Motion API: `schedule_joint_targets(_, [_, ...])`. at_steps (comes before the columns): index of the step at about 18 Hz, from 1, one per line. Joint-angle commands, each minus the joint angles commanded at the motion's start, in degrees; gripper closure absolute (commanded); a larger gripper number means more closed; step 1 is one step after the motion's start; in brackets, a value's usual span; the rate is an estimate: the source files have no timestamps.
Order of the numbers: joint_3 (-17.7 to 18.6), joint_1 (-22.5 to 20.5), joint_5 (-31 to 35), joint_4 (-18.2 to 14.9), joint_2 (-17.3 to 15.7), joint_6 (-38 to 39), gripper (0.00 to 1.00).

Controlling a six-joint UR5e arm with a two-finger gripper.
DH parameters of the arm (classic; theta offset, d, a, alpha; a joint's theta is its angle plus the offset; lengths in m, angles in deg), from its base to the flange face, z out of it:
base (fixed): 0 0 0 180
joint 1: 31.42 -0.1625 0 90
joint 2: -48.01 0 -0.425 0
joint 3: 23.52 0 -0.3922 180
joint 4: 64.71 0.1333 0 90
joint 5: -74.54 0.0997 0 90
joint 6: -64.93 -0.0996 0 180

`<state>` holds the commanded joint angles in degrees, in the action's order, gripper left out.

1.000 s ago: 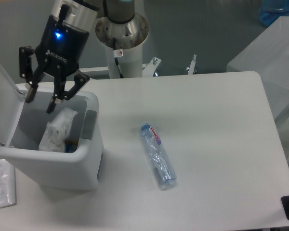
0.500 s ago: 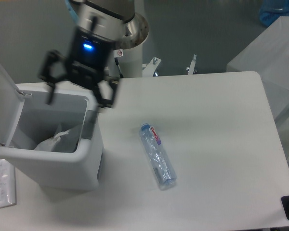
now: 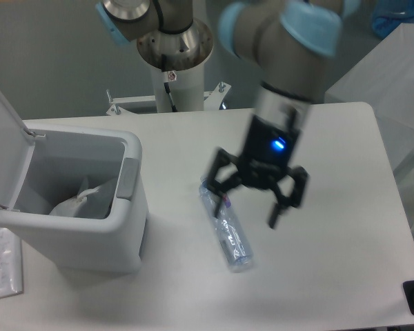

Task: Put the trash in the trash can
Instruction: 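Move the open gripper back toward the clear water bottle, then lower the gripper onto the bottle's cap end and close on it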

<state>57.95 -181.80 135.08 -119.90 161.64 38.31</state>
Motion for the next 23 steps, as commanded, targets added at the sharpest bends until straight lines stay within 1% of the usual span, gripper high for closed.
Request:
schedule_joint_targets(3, [0.6,0.0,3.3,-0.4,2.6,-0.8,0.00])
schedule_joint_targets(5, [0.8,0.4,7.6,-0.7,4.5,-1.8,0.00])
schedule_joint_targets(7, [0.0,0.7,9.9,-2.0,6.4,-2.8,0.00])
schedule_joint_targets(9, [-1.2,1.0,10.1,-4.7,7.4,-3.1,0.00])
schedule_joint_targets(11, [-2.0,1.0,10.4,-8.9,7.7,-4.1,0.00])
schedule_joint_targets(14, [-3.0,1.4,14.8,-15.3,8.4,-7.3,0.00])
schedule_joint_targets(17, [-5.1,2.4,17.1,-19.1,10.1,-7.4,0.00])
schedule_joint_targets(19, [-5.6,3.3,18.4,-20.0,11.1,-7.3,0.00])
schedule_joint_targets(21, [-5.5,4.2,20.0,-20.1,12.0,-7.2,0.00])
schedule_joint_targets(23, [-5.7,5.2,20.4,-20.1,12.5,-6.7,0.00])
